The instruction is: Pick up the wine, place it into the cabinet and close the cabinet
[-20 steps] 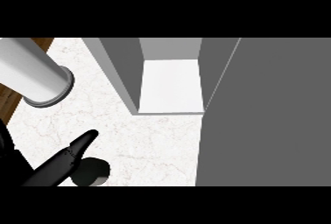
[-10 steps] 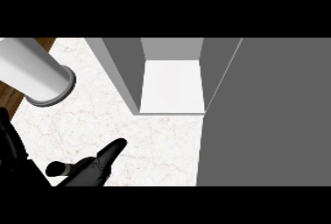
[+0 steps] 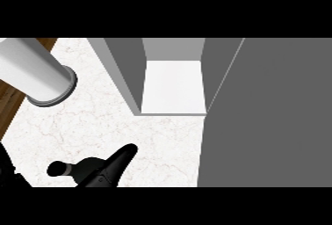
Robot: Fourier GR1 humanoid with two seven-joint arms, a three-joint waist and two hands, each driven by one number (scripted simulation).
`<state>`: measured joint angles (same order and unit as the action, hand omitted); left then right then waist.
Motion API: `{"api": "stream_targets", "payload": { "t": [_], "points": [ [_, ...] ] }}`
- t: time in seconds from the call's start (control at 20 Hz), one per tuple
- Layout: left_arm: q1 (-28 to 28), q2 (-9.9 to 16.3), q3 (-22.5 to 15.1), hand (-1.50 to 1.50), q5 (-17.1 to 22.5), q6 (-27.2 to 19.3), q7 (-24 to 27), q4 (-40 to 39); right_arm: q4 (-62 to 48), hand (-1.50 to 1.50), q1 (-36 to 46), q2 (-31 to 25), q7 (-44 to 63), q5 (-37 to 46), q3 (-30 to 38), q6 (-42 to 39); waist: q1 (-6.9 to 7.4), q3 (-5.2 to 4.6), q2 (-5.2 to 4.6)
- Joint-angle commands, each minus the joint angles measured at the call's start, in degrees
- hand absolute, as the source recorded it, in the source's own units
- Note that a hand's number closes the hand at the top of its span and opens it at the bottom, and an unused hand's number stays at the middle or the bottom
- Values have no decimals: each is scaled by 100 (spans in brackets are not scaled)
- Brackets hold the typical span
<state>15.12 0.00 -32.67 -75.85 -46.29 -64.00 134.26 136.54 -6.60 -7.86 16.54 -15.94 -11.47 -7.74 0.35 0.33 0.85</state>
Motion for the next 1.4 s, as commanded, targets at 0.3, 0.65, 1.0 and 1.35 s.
{"api": "stream_targets", "payload": {
  "t": [0.3, 0.65, 1.0, 1.35],
  "points": [
    [1204, 0, -217, -150, -1621, 1359, -2100, 357, 601, -150, 288, -28, 604, 34, -130, 312, -11, -15, 16],
    [1703, 0, -19, -150, -1352, 1669, -2143, 149, 430, -150, 695, 39, 714, 261, -156, 576, -63, -21, -17],
    [1752, 0, 168, -150, -1314, 1924, -2145, 195, 539, -150, 507, -83, 726, 131, 22, 618, -89, -18, -5],
    [1559, 0, 326, -150, -1137, 2109, -2144, 347, 565, -150, 567, 41, 923, 615, -294, 958, -84, -25, -9]
  ]
}}
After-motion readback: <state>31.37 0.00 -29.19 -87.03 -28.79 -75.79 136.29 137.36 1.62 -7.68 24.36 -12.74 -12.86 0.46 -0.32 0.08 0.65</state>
